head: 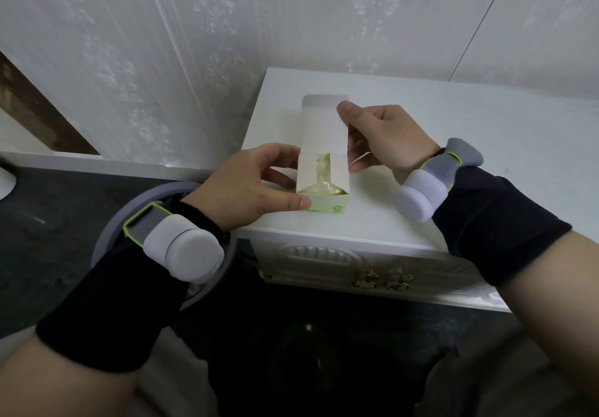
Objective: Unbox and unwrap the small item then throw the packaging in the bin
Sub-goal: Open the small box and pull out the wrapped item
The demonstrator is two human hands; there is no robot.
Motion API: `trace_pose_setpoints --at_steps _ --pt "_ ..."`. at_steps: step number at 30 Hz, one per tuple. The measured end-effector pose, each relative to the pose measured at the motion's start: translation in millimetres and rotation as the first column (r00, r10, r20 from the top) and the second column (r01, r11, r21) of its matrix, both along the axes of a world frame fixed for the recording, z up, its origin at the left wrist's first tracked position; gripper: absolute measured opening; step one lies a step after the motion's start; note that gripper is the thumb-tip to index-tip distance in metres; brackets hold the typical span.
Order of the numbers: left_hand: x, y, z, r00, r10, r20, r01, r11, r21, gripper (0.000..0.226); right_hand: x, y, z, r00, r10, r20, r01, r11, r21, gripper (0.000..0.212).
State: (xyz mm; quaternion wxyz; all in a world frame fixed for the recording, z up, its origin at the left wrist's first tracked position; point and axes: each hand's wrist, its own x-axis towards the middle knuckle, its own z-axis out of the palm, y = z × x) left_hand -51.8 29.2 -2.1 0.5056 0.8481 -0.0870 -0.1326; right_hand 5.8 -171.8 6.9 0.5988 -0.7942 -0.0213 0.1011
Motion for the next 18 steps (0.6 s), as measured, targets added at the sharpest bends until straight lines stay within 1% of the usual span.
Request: trace_pose_setpoints --at_steps 3,6,7,8,10,12,14,18 --pt "0 2 1 1.0 0.004 -0.008 -0.004 1.0 -0.021 0.061 -11 -6 7 0.996 0.048 0.072 -0.043 0.996 -0.076 0.044" --pt "-2 -1 2 0.999 0.025 0.048 -0.024 1.0 -0.007 0.054 -27 -13 9 0.977 0.147 0.151 -0.113 0.971 -0.211 0.024" --pt "-3 -3 1 0.997 0.034 0.065 -0.034 0.999 -0.001 0.052 -31 -14 7 0.971 0.186 0.15 -0.146 0.958 -0.248 0.021" --pt "-3 -5 1 0.996 0.043 0.078 -0.044 0.999 0.006 0.052 -34 -15 6 0.966 0.22 0.138 -0.176 0.945 -0.275 0.028" --pt "-4 -8 0 0.994 0.058 0.095 -0.061 0.998 0.023 0.054 -38 -13 2 0.959 0.26 0.114 -0.216 0.928 -0.303 0.051" --pt "-4 -10 -1 0.991 0.072 0.112 -0.076 0.996 0.04 0.054 -39 -10 0 0.952 0.282 0.116 -0.227 0.911 -0.344 0.064" --pt "-5 -12 -2 0.988 0.085 0.126 -0.091 0.995 0.039 0.053 -40 -10 0 0.949 0.287 0.129 -0.222 0.902 -0.369 0.065" --pt "-6 -13 -3 0.984 0.109 0.141 -0.112 0.994 0.014 0.049 -38 -10 3 0.954 0.274 0.123 -0.222 0.919 -0.326 0.05"
